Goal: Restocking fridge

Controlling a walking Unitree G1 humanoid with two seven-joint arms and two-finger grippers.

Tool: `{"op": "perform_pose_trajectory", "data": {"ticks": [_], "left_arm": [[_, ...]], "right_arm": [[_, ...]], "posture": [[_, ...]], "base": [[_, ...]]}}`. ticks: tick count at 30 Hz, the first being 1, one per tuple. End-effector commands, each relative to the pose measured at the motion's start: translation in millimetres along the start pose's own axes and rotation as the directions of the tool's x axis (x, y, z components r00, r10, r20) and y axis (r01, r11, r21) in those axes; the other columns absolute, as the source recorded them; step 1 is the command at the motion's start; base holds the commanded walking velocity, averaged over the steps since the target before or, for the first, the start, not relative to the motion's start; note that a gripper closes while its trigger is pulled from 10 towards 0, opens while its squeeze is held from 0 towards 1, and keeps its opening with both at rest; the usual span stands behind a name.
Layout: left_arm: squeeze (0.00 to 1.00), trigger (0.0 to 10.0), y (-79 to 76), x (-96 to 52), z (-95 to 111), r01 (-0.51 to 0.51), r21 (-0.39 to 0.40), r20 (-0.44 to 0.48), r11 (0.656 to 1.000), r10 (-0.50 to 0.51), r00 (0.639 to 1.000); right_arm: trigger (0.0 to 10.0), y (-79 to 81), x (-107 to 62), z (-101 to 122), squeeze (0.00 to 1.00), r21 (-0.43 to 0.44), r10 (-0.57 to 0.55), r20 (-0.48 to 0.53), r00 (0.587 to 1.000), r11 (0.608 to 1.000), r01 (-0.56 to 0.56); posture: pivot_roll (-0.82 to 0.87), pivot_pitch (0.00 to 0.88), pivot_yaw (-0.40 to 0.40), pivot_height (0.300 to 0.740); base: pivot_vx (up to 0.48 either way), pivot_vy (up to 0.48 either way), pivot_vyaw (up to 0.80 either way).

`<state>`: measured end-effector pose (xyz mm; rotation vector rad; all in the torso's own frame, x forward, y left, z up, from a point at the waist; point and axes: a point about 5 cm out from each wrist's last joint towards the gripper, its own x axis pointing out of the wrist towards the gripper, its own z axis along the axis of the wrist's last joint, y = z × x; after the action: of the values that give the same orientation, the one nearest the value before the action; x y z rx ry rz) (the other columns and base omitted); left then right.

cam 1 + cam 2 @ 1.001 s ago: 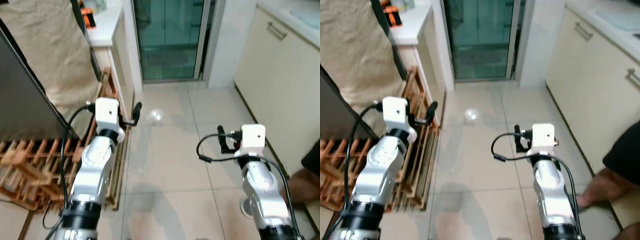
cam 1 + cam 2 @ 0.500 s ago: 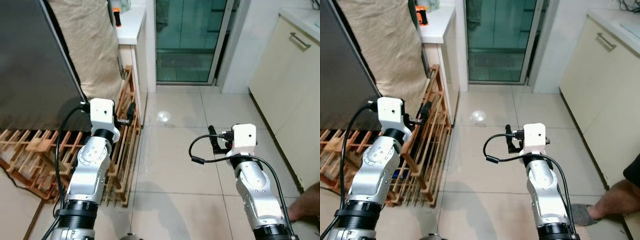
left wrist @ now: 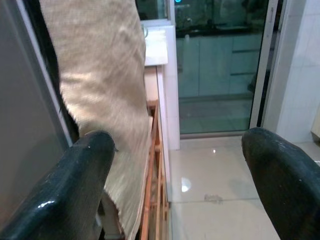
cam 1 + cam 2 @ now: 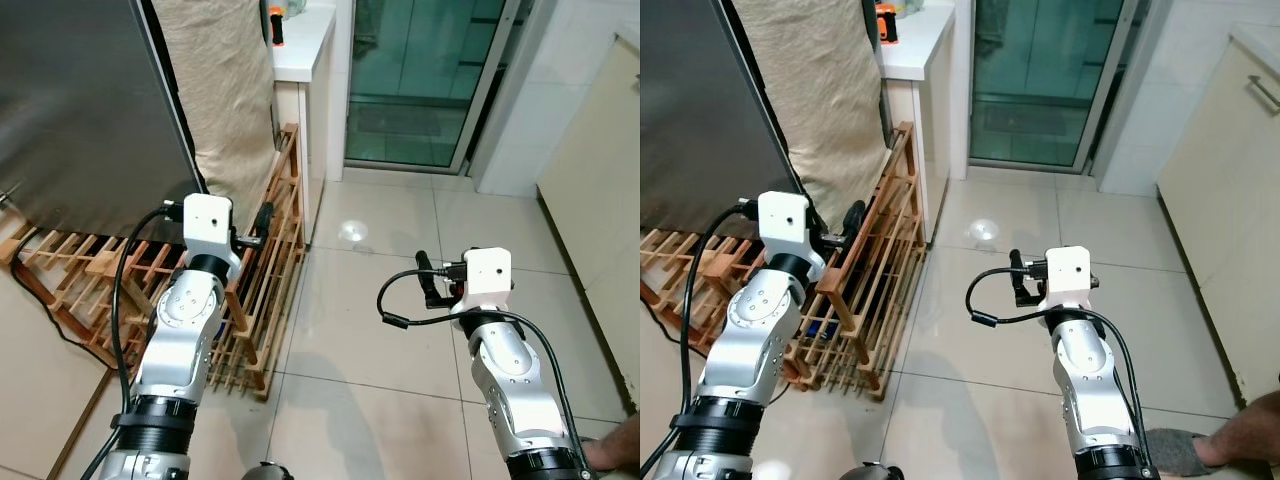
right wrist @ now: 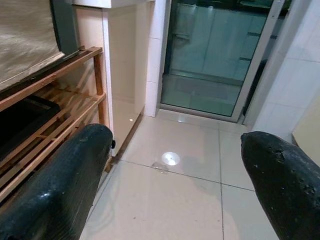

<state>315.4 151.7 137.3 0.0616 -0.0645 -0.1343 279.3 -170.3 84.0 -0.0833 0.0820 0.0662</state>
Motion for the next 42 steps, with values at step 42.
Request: {"op": "perform_pose_trajectory", "data": {"ticks": [42], "left_arm": [[0.0, 10.0, -18.5, 17.7, 19, 0.043, -0.123, 0.041, 0.991, -0.038, 0.998]], "right_arm": [[10.0, -28.7, 1.9, 22, 0.0, 0.013, -0.148, 0.11, 0.983, 0.989, 0.147]], "posture": [[-0.11, 0.0, 0.053, 0.74]], "base": [[0.046, 0.166, 0.04]]}}
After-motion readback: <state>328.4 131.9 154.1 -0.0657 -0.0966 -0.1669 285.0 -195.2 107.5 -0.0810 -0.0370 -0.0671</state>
